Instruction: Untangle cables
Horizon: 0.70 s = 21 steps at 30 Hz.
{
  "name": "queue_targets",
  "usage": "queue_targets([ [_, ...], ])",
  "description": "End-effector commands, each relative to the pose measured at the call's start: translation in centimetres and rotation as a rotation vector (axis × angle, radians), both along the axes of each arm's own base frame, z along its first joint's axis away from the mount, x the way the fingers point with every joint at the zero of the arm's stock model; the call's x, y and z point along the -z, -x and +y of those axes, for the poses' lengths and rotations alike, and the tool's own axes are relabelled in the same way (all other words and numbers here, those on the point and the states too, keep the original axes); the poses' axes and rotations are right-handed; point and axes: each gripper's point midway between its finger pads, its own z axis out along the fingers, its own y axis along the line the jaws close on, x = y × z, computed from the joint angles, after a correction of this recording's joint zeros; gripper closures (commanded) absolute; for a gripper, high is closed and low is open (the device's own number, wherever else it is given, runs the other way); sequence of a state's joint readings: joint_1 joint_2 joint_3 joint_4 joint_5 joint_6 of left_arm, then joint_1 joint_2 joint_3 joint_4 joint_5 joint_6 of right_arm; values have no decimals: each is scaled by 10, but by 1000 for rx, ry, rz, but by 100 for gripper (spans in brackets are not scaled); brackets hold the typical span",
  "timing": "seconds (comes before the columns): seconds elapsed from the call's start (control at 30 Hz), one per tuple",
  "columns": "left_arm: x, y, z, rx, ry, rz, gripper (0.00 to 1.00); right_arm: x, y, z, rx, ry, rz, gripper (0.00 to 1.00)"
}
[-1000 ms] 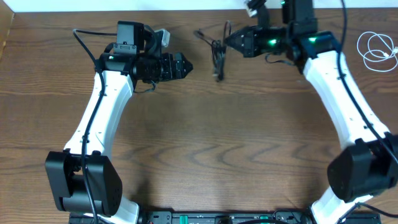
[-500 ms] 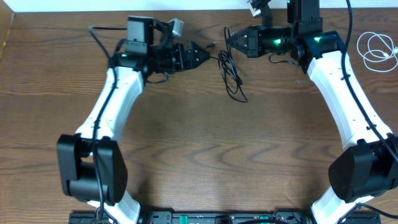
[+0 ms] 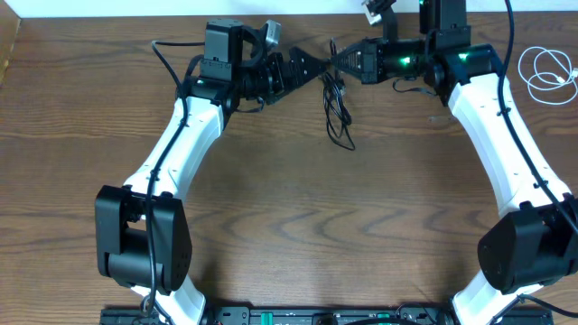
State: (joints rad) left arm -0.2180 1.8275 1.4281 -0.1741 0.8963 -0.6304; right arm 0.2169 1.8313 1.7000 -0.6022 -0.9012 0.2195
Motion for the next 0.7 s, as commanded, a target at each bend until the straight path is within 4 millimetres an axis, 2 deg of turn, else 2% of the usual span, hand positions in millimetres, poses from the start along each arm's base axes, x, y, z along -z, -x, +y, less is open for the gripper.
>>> queue_targets([
  [0.0, -4, -2, -2, -33, 60, 73, 3, -9, 1, -2, -3, -14, -13, 99],
  [0.13, -4, -4, -5, -72, 74, 113, 3, -9, 1, -2, -2, -14, -14, 99],
  [0.33, -1, 1, -21, -85, 71, 152, 4, -7, -2, -4, 13, -1, -17, 99],
  [0.67, 7, 11, -35, -78, 89, 244, 34, -5, -5, -7, 37, 18, -20, 99],
])
